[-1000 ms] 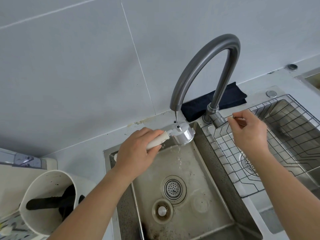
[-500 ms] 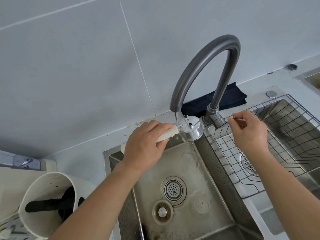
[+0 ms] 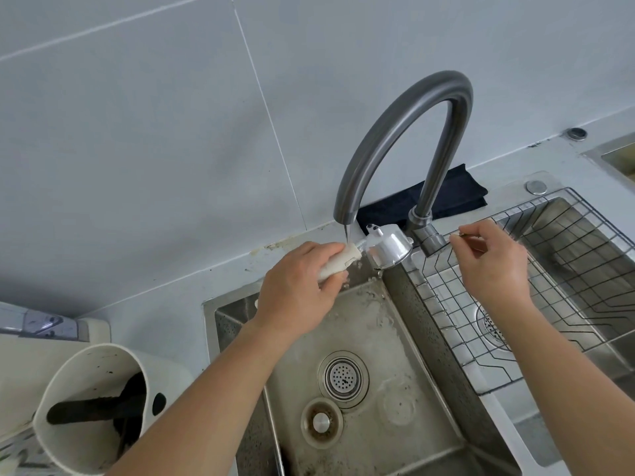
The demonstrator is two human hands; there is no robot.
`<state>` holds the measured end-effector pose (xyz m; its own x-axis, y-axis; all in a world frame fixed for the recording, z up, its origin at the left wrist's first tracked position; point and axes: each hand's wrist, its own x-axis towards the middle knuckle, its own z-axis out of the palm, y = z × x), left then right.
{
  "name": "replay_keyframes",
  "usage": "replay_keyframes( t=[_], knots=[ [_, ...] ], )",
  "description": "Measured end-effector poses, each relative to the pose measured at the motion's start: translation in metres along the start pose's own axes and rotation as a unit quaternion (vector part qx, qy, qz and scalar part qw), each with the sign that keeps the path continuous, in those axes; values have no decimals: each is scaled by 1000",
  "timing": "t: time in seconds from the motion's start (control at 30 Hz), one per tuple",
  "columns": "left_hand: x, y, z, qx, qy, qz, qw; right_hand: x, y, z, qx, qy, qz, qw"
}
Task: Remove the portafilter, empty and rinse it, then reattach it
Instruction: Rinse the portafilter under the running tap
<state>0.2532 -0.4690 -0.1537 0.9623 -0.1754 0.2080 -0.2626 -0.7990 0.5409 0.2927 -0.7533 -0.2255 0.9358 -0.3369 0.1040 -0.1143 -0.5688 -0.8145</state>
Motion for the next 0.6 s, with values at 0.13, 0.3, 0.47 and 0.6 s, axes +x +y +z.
replay_keyframes(
  t=[0.13,0.3,0.47,0.6],
  knots=[
    [-8,-3,3,-61,-12,-44,997,1,2,0,-2,2,-4,1000],
    [-25,-8,6,-106,-39,-86,990,1,3,1,-1,0,0,1000],
    [-45,-11,10,-136,-74,-116,981,1,2,0,-2,2,-2,1000],
    [-60,-15,14,-156,-90,-150,972,0,2,0,-2,2,5,1000]
  ],
)
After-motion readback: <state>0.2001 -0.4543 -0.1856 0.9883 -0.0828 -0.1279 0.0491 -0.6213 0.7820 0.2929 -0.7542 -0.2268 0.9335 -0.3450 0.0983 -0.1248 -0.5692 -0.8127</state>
